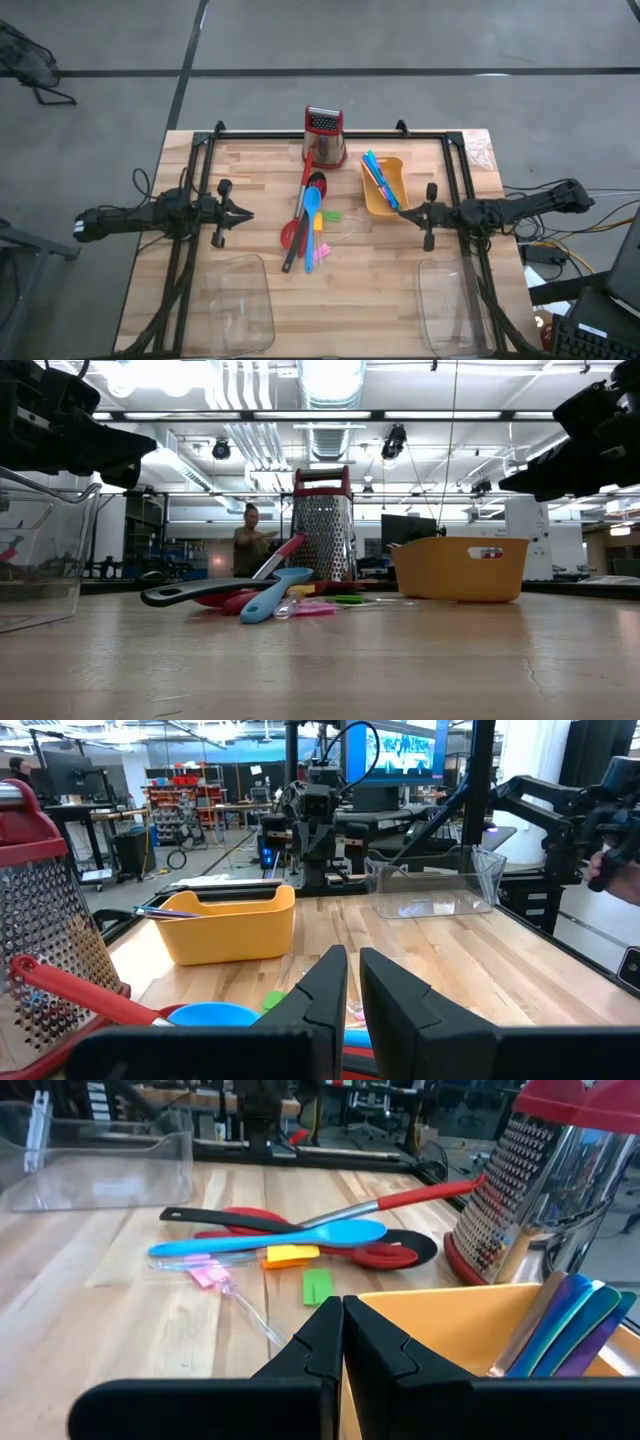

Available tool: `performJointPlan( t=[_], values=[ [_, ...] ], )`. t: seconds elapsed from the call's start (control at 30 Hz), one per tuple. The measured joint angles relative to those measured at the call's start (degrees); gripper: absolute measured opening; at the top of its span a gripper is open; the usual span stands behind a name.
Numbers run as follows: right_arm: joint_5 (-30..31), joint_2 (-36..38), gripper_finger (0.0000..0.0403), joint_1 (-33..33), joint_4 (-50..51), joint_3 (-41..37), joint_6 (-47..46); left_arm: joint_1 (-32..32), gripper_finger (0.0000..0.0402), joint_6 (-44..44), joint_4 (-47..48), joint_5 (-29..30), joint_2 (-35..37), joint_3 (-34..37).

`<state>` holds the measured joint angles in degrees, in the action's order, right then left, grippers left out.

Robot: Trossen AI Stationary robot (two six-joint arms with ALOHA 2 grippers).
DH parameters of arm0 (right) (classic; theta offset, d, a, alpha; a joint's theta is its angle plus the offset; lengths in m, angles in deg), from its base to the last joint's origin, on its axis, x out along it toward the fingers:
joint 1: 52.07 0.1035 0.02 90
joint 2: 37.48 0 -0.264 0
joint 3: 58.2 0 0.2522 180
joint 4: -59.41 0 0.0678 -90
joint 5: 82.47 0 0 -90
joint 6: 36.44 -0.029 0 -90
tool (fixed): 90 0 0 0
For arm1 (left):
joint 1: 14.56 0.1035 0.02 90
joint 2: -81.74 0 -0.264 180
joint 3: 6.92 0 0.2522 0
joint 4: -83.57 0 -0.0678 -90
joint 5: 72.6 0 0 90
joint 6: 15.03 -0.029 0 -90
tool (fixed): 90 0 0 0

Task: Pick & Place Kitchen Items
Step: Put the blue serving spoon into the right transparent bin

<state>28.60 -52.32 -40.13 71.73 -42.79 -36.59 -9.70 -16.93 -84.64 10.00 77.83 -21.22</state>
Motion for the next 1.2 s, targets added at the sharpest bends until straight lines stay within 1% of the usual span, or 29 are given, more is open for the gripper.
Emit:
performJointPlan(
  t=[0.13, 1.2],
  values=[
    [-0.04, -0.46, 0.0009, 0.0, -0.02, 0.0, -1.2, -0.02, 0.0039, 0.0, 0.0, 0.0, 0.0, 0.0],
    [-0.06, -0.67, 0.0009, 0.02, -0.06, 0.0, -1.29, -0.01, 0.0039, 0.0, 0.0, 0.02, 0.0, 0.0]
  ],
)
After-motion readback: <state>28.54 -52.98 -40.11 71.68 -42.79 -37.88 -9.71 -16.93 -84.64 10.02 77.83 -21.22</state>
